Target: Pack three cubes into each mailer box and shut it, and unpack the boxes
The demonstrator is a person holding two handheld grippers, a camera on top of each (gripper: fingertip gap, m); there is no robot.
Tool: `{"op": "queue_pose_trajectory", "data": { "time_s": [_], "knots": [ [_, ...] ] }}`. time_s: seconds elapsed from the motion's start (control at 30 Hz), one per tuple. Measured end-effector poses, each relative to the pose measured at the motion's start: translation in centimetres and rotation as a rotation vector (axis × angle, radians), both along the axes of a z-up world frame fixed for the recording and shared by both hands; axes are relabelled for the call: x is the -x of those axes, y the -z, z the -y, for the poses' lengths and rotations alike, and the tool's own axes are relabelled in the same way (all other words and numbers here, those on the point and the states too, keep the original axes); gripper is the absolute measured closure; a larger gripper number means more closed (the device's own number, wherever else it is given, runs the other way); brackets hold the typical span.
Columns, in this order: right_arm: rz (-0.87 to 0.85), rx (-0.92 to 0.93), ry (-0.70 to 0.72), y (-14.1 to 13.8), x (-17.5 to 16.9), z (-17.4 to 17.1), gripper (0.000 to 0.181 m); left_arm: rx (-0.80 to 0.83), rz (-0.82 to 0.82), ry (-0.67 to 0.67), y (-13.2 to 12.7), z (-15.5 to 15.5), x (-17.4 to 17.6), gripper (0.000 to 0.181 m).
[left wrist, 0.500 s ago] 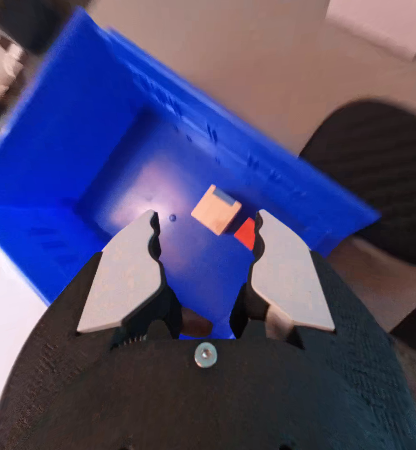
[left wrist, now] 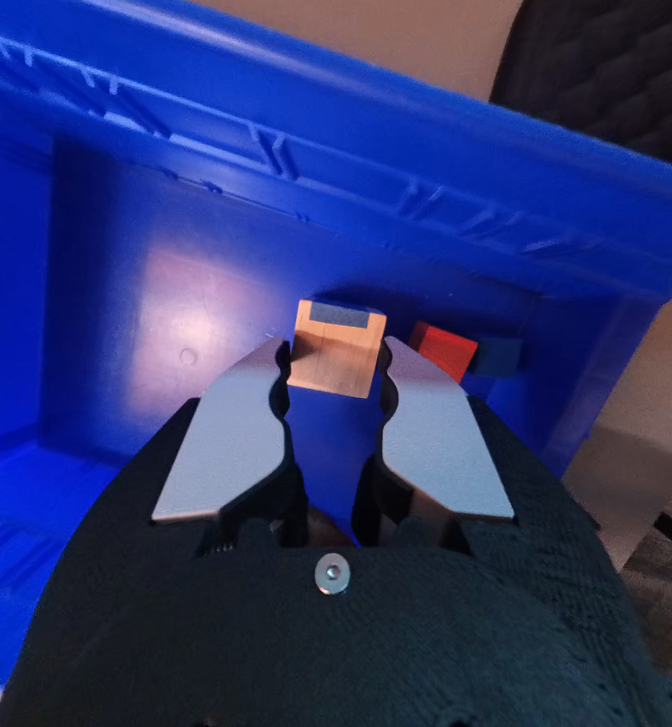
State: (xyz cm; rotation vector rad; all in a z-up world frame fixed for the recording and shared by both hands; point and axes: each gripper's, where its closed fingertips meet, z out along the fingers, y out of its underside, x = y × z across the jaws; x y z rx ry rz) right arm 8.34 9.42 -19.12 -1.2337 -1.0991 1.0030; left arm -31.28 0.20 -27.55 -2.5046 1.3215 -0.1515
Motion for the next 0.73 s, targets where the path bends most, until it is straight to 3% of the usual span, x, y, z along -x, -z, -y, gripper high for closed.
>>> {"op": "queue_pose_trajectory", "data": {
  "time_s": [0.03,0.17,0.33,0.43,0.53,0.63,0.73],
  "knots": [
    [0.003,-0.002,-0.001,0.0,0.0,0.0,0.071,-0.013,-0.036,-0.018,-0.1,-0.2,0.6,0.138],
    [0.007,-0.005,-0.001,0.1,0.1,0.1,0.071,-0.142,-0.094,-0.124,-2.2,-1.5,2.0,0.138],
    [0.013,-0.011,0.000,0.2,0.1,0.1,0.072,-0.406,-0.019,-0.214,-8.7,-3.0,-0.3,0.138],
    [0.021,-0.021,0.001,0.2,0.2,0.2,0.072,-0.538,0.062,-0.214,-12.7,-3.5,-4.1,0.138],
    [0.031,-0.033,0.002,0.4,0.3,0.3,0.073,-0.590,0.122,-0.170,-15.0,-3.8,-9.3,0.138],
    [0.041,-0.047,0.003,0.5,0.4,0.4,0.073,-0.545,0.146,-0.091,-14.9,-3.7,-15.3,0.138],
    [0.056,-0.064,0.003,0.6,0.5,0.5,0.073,-0.470,0.141,0.017,-13.3,-3.9,-21.1,0.138]
  ]
}}
